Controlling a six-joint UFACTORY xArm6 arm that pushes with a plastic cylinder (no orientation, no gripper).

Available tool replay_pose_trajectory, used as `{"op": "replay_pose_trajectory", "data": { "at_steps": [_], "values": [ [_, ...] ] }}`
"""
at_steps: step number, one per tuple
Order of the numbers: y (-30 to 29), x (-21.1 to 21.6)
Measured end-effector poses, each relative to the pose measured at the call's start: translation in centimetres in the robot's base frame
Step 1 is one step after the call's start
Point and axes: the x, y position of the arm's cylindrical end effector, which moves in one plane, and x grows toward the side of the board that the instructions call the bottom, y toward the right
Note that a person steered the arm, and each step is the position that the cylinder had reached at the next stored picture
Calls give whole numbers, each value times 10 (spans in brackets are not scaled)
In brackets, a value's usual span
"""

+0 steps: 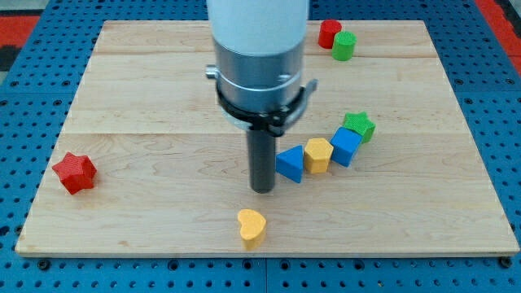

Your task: Move arm away from the blue triangle

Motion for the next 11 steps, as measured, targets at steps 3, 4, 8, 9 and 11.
{"op": "replay_pose_trajectory", "data": {
  "at_steps": [3, 4, 8, 9, 11],
  "values": [
    [-15, -8],
    [-78, -10],
    [-194, 31],
    [-195, 31],
    [-156, -19]
  ]
}}
